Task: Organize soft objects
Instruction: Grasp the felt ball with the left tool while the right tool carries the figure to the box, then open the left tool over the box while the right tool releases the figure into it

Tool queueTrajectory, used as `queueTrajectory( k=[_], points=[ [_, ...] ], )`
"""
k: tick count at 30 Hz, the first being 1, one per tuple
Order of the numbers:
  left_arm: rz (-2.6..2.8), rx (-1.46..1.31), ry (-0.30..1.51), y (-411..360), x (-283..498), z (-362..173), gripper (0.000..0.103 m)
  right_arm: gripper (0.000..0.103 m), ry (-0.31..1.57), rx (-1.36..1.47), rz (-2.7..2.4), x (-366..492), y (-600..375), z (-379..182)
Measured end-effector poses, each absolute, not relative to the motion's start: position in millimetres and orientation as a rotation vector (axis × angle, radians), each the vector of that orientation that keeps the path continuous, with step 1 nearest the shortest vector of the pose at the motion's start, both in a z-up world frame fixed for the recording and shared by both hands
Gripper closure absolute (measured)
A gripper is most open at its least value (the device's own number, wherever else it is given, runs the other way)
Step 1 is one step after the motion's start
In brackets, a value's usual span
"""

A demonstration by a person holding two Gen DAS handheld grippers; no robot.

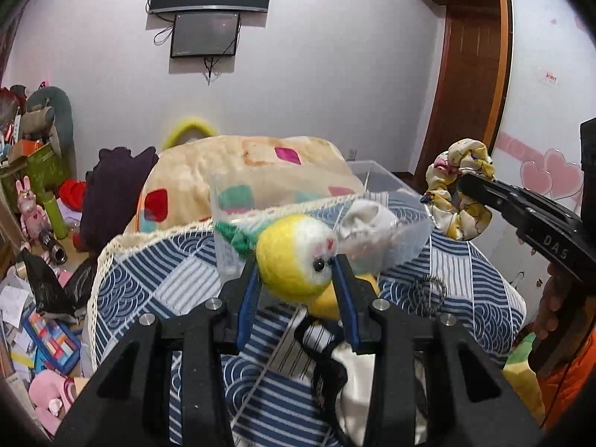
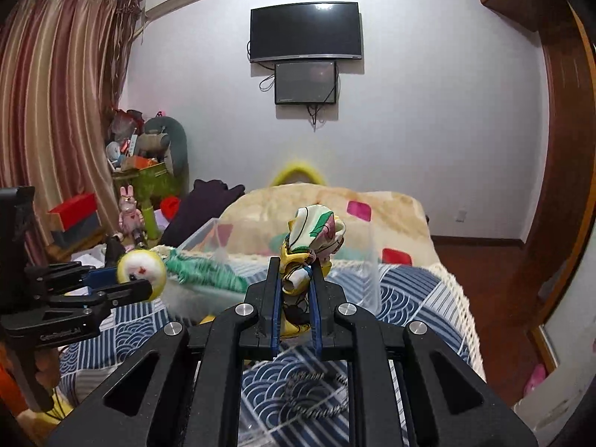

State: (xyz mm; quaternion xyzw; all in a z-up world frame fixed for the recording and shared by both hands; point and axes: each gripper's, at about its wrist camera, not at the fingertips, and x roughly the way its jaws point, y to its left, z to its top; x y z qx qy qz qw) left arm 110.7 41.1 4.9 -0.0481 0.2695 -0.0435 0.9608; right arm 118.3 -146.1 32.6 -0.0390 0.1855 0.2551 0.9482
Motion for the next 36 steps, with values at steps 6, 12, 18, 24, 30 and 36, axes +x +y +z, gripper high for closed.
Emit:
queueTrajectory(
  k=[6,12,18,24,30,36],
  points=[
    [-0.091,-0.101,0.523,40,130,17,0.065,0.092,0.376,-0.102,0.494,131,-141,35],
    [-0.081,-0.096,0.523,38,155,18,0.065,0.092,0.404,-0.111,0.484,147,-136,29],
    [-0.073,-0.077,0.585,29,184,0,0.065,0.092,0.46,-0.126,0.471,164,-131,12],
    [-0.062,-0.055,0.657,17,206,-19,0.065,0.091,0.516,-0.144,0.45,176,-132,-2],
    [-0.071,-0.041,0.663,14,207,-20,0.063,0.089,0.539,-0.161,0.441,177,-133,-5],
    [-0.082,-0.073,0.66,23,200,-14,0.053,0.063,0.554,-0.159,0.434,177,-134,-5]
  ],
)
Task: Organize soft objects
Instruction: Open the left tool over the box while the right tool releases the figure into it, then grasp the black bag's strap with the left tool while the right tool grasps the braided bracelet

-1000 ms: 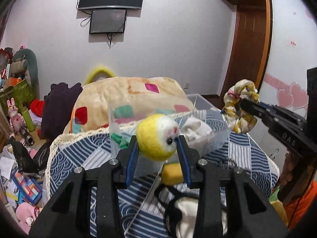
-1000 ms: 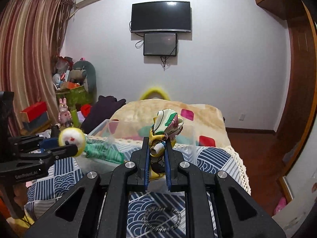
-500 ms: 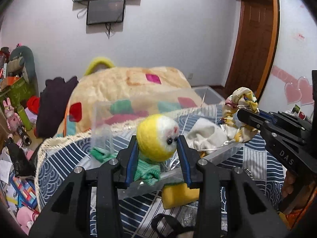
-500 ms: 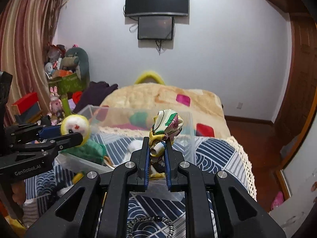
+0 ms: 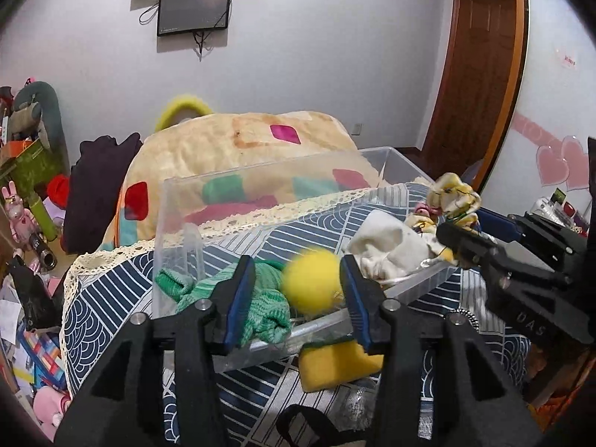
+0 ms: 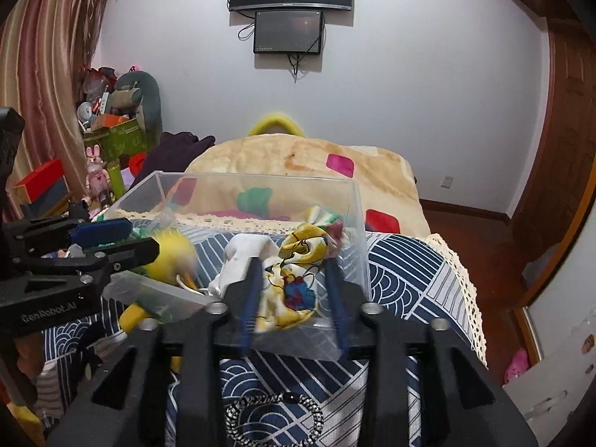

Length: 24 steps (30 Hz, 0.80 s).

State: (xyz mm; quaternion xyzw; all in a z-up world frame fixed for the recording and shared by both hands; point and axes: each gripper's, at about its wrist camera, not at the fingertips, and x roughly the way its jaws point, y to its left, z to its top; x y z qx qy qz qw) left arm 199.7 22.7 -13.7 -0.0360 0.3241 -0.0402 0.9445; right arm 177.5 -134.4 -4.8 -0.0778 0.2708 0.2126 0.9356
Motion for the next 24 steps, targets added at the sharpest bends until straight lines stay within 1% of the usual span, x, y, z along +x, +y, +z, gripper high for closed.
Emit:
queueTrajectory(
  k=[2,3,5,7,8,11,15,17,19,24],
  points=[
    [-0.079,-0.072,0.652,24,197,-11,0.048,0.052,0.541,-0.174,0.421,174,-134,-4],
    [-0.077,-0.071,0.648,24,195,-9,0.048,0.049,0.536,-0.178,0.418,172,-134,-3],
    [-0.076,-0.069,0.64,25,190,-6,0.047,0.032,0.523,-0.182,0.413,168,-136,-1],
    [-0.072,-0.066,0.632,27,183,-2,0.042,0.025,0.491,-0.191,0.397,161,-138,3],
    [-0.071,-0.066,0.622,28,179,1,0.039,0.023,0.476,-0.195,0.393,159,-138,5],
    [-0.049,-0.061,0.598,28,167,6,0.029,0.021,0.446,-0.2,0.394,152,-142,12],
    [-0.043,-0.039,0.593,23,151,8,0.026,0.021,0.428,-0.184,0.4,145,-151,18],
    [-0.052,-0.031,0.591,17,139,7,0.017,0.02,0.426,-0.173,0.404,141,-157,19],
    [-0.064,-0.031,0.591,12,130,5,0.012,0.019,0.428,-0.165,0.402,137,-164,19],
    [-0.125,-0.058,0.632,-3,114,-3,0.008,0.019,0.454,-0.156,0.394,127,-172,11]
  ],
)
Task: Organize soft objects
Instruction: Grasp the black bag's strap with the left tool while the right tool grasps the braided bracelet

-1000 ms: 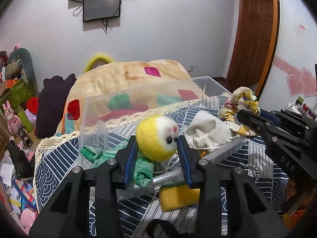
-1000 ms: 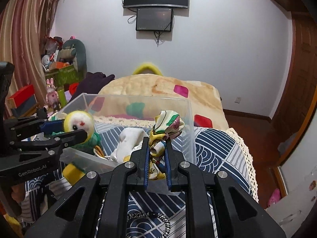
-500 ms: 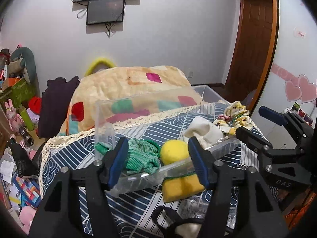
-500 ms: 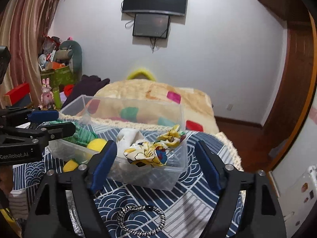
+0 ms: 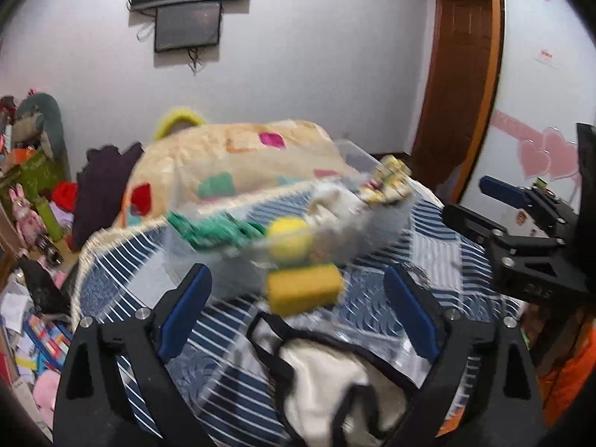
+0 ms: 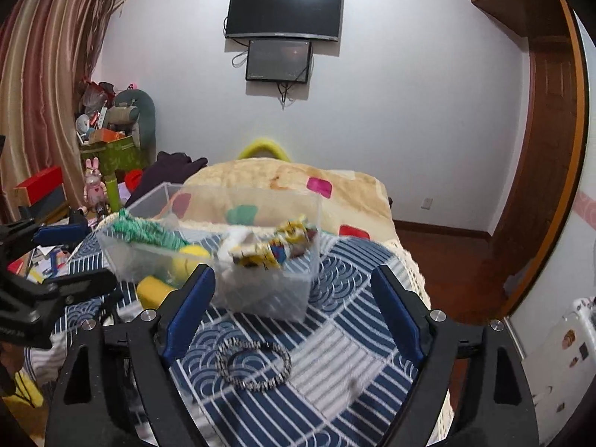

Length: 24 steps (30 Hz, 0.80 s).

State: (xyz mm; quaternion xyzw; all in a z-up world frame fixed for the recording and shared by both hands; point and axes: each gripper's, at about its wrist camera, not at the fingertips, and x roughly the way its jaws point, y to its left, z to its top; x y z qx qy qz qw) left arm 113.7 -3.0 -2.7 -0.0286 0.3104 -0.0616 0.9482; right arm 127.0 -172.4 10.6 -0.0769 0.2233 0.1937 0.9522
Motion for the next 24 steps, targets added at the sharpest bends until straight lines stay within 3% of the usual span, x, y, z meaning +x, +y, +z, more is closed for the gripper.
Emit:
queueTrajectory(
  k=[9,20,24],
  points=[
    [-0.115,0.016,0.678,-24,88,-34,0.008,0.019,0.552,-0.141,0.399,122,-180,-19],
    [-0.025,-0.063,0.746,20,80,-70,0.008,0.019,0.682,-0.147,0.458,126,-162,-62],
    [-0.043,-0.089,0.78,22,80,-87,0.012,0.025,0.695,-0.166,0.464,127,-155,-69]
  ],
)
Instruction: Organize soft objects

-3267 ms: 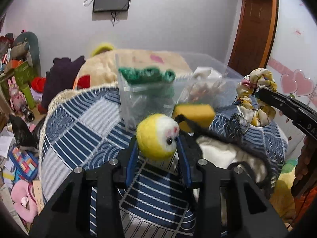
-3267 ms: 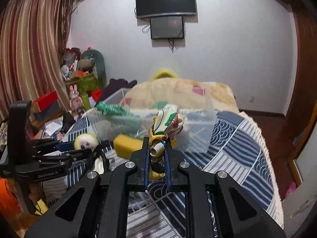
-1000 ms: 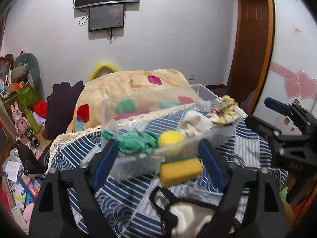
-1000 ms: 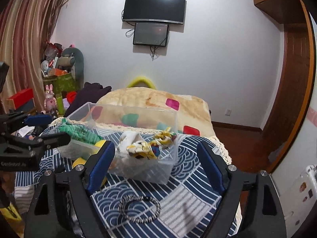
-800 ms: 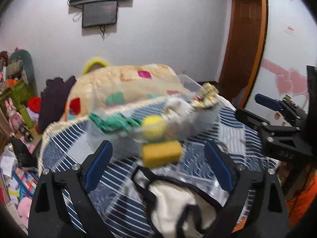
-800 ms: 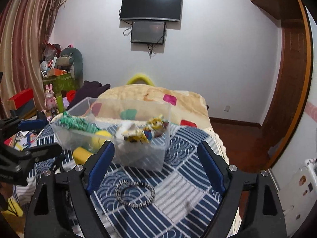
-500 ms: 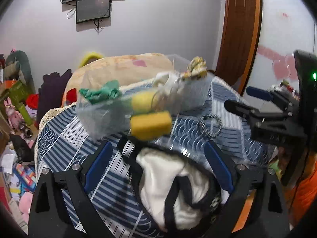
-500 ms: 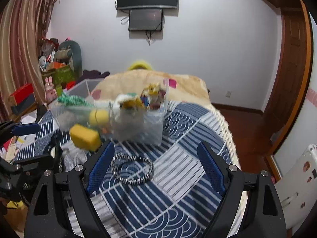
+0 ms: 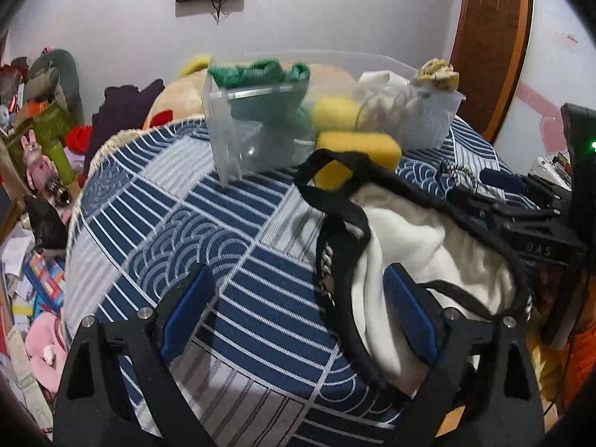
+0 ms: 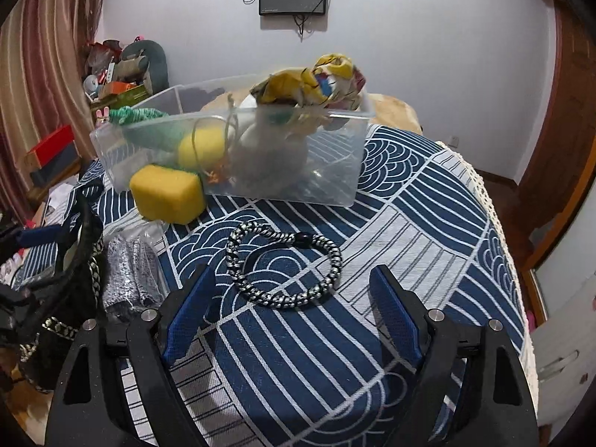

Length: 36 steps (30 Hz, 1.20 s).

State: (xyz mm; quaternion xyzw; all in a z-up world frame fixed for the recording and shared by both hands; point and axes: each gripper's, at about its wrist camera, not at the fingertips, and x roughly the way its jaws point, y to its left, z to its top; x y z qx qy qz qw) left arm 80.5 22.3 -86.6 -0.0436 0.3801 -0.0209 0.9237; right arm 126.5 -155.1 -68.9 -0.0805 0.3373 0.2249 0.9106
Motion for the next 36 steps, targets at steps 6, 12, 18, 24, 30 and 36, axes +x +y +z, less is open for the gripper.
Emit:
queueTrajectory(
  k=[6,12,18,24,30,36],
  points=[
    [-0.133,-0.15,0.775,21,78,-89,0.048,0.056,0.698,-0.17,0.478,125,-154,-71],
    [-0.162,-0.117,0.757,8,72,-86,0.073,0.081,0.682,-0.156,0.478,123,-159,-69],
    [-0.144,-0.118,0.751,10,64,-81,0.085,0.089,0.65,-0.148,0.476,115,-168,-65],
    [-0.13,-0.109,0.714,18,59,-64,0.09,0.09,0.605,-0.149,0.496,106,-166,-52],
    [-0.109,-0.105,0.639,26,55,-39,0.092,0.09,0.55,-0.158,0.513,100,-162,-37],
    [-0.092,-0.153,0.555,44,59,-12,0.095,0.09,0.494,-0.158,0.521,95,-157,-19]
  ],
)
